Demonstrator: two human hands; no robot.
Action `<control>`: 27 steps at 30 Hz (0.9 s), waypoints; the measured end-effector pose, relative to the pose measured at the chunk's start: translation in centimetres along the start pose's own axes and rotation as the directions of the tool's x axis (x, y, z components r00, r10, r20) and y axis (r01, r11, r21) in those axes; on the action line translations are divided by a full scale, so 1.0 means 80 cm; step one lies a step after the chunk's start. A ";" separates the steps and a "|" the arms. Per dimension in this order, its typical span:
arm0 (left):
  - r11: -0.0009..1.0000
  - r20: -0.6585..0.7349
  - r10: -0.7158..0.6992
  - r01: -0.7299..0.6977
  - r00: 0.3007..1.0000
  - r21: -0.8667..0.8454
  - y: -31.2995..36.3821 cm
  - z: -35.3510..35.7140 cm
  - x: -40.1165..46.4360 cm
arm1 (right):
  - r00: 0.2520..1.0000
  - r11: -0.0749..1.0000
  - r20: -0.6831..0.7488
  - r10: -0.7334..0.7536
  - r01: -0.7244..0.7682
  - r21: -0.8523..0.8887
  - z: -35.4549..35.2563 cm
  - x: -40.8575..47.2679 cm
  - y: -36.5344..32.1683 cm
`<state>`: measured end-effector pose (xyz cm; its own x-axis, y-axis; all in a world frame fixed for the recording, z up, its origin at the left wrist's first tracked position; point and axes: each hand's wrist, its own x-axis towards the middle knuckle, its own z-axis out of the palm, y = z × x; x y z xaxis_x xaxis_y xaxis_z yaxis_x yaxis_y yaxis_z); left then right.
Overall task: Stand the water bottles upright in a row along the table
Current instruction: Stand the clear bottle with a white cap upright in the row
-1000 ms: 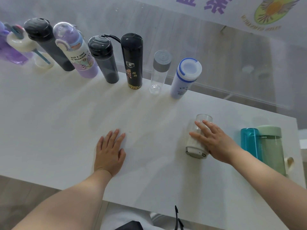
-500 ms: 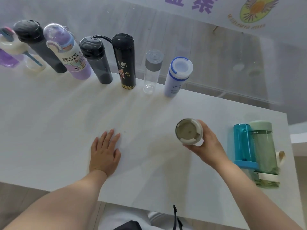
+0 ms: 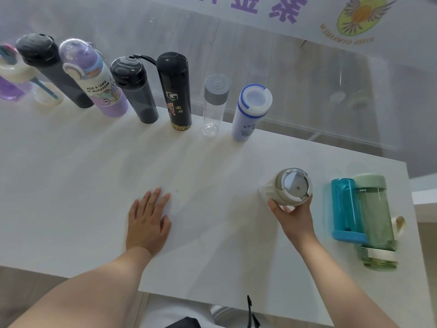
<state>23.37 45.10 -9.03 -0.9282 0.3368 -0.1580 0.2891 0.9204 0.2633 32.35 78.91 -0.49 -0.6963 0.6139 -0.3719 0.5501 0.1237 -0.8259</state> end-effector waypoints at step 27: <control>1.000 0.023 -0.004 0.004 1.000 -0.003 -0.001 0.000 0.001 | 0.997 0.998 0.055 -0.051 0.050 0.029 -0.006 0.182 -0.059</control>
<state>23.30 45.06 -9.08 -0.9239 0.3375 -0.1805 0.2847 0.9212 0.2653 19.85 87.62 -1.78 -0.7477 0.5632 -0.3517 0.5013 0.1315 -0.8552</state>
